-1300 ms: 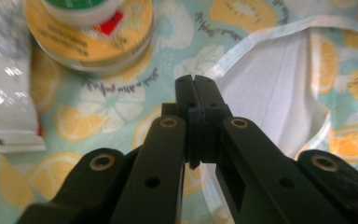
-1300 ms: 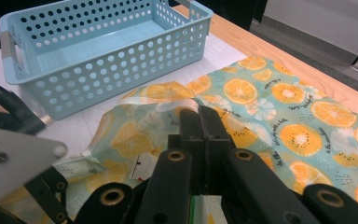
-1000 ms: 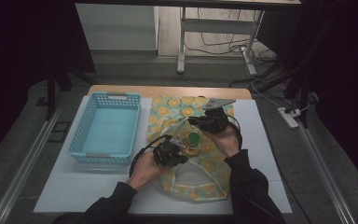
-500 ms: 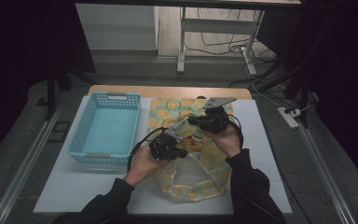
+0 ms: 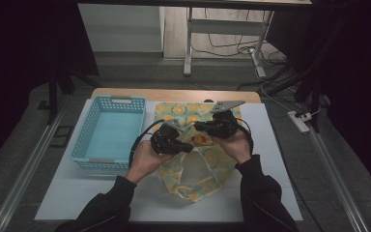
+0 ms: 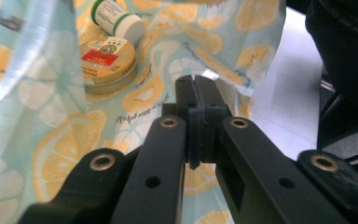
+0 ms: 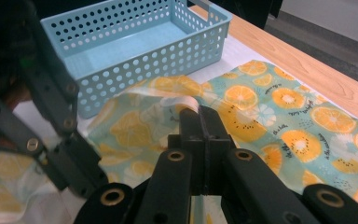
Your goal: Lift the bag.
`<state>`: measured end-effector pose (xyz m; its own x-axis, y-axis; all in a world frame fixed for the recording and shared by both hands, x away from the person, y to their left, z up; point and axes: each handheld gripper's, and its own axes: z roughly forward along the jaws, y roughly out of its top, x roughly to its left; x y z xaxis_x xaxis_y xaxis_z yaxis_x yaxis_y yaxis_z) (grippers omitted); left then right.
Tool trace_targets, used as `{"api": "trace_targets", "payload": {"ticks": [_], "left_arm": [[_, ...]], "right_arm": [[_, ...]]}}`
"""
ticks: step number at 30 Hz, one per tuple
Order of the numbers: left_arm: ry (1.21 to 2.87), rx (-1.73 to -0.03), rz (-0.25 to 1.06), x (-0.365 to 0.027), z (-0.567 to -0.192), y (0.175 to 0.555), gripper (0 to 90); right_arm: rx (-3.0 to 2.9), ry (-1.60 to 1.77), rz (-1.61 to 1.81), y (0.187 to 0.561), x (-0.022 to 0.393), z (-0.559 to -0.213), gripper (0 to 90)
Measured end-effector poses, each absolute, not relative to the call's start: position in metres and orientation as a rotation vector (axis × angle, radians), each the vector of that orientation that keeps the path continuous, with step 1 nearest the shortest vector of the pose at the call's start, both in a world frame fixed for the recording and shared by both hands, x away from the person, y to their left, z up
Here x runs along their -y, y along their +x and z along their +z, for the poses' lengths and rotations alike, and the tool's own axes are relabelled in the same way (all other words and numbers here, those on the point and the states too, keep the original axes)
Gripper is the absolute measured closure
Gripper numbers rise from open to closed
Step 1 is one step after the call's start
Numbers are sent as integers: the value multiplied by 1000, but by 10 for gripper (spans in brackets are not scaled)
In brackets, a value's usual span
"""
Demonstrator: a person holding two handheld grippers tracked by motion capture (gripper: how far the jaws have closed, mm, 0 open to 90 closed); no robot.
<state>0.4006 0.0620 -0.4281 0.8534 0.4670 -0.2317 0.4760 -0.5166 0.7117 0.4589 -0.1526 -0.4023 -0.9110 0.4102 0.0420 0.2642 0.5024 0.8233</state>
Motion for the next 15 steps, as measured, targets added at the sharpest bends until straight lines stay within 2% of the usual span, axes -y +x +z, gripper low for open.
{"api": "trace_targets", "payload": {"ticks": [15], "left_arm": [[2113,-654,-23,-80,-396,410,900]], "right_arm": [[-2560,569,1388,456,152,-377,900]]}}
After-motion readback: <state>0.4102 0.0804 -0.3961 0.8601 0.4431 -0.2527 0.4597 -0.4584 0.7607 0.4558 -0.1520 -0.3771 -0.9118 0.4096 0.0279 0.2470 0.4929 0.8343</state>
